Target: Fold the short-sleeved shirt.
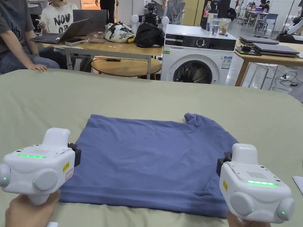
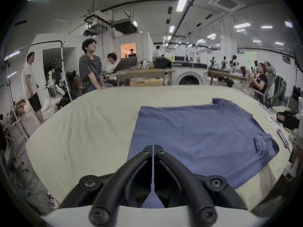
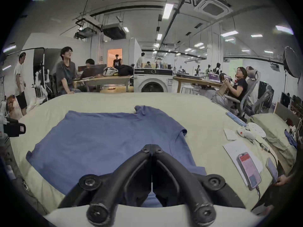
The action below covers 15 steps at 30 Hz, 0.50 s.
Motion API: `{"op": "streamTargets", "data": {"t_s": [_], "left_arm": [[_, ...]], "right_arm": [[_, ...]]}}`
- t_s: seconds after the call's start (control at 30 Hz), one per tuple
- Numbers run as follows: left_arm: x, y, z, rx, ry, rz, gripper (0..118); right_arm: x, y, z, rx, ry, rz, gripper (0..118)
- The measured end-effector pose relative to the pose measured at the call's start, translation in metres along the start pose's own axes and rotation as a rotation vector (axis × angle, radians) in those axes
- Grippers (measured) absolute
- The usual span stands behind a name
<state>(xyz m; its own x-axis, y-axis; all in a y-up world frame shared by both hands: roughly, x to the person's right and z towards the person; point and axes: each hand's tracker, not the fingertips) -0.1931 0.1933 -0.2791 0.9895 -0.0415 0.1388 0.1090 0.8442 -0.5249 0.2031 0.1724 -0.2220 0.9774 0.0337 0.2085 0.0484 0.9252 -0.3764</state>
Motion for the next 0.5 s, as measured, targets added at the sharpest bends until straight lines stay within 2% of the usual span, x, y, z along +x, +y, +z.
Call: {"op": "streamTargets", "data": {"t_s": [0.2,0.23,0.27,0.3,0.4,0.5], "left_arm": [[-0.038,-0.003,-0.023,-0.298,-0.077,0.086,2],[-0.043,-0.005,-0.027,-0.344,-0.078,0.089,11],[-0.049,-0.006,-0.031,-0.391,-0.077,0.085,28],[-0.05,-0.009,-0.033,-0.42,-0.075,0.086,38],[-0.059,-0.016,-0.041,-0.473,-0.042,0.09,52],[-0.061,-0.029,-0.053,-0.573,-0.028,0.123,52]], "right_arm": [[0.0,-0.008,-0.011,-0.076,0.007,0.008,0],[0.001,-0.008,-0.009,-0.084,0.01,0.009,0],[0.001,-0.009,-0.009,-0.09,0.013,0.008,0],[0.001,-0.01,-0.01,-0.1,0.014,0.012,0],[0.002,-0.013,-0.011,-0.119,0.011,0.022,0],[0.004,-0.014,-0.013,-0.135,0.01,0.027,0]]}}
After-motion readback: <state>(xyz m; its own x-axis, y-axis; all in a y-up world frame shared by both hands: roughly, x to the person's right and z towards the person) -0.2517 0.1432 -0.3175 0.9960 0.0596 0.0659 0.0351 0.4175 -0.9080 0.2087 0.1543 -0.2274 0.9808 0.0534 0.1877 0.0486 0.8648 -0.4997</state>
